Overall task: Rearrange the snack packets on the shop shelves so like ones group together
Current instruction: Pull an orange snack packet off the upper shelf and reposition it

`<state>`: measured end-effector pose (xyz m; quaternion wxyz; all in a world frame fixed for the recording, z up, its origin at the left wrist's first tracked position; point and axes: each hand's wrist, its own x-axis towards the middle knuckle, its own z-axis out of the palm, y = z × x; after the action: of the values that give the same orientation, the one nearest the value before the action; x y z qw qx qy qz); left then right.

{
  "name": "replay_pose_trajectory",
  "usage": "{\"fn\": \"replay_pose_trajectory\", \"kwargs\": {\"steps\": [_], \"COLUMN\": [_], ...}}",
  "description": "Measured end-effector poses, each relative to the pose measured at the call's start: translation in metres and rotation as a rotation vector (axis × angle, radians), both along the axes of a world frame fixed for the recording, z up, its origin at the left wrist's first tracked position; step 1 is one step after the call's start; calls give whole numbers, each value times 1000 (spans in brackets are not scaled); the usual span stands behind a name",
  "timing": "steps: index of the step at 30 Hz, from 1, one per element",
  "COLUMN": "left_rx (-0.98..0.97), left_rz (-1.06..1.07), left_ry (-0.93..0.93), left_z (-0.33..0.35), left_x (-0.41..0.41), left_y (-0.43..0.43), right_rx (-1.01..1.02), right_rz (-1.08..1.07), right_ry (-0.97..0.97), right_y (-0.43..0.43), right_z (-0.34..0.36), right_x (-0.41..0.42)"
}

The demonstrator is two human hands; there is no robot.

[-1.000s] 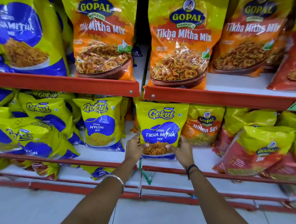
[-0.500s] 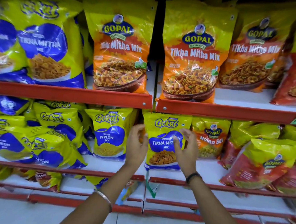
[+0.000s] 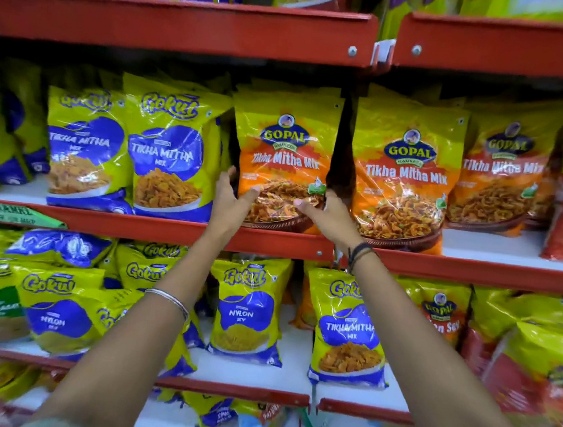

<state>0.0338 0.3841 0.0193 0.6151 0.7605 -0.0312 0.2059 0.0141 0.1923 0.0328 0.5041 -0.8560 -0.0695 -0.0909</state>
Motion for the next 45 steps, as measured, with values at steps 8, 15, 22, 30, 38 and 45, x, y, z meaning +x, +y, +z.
{"fn": "replay_pose_trajectory", "kwargs": {"steps": [8, 15, 22, 30, 38, 45], "left_rx": [-48, -227, -264, -129, -103, -90], "left_rz": [-152, -109, -186, -227, -178, -160], "left_ry": [-85, -217, -112, 75, 195, 195], "left_z": [-9, 3, -15, -54, -77, -70], "left_x": [-16, -60, -108, -147, -160, -161], "left_y": [8, -20, -69, -125, -154, -180], "right_rx": [140, 372, 426, 458, 516, 536], "right_rz": [-81, -69, -93, -178, -188, -178], "right_ry": [-105, -243, -189, -16, -11, -24], "right_y": [-5, -27, -88, -145, -168, -192], "right_z": [-11, 6, -22, -84, -100, -94], "right_x": [-3, -44, -89, -135, -153, -154]}}
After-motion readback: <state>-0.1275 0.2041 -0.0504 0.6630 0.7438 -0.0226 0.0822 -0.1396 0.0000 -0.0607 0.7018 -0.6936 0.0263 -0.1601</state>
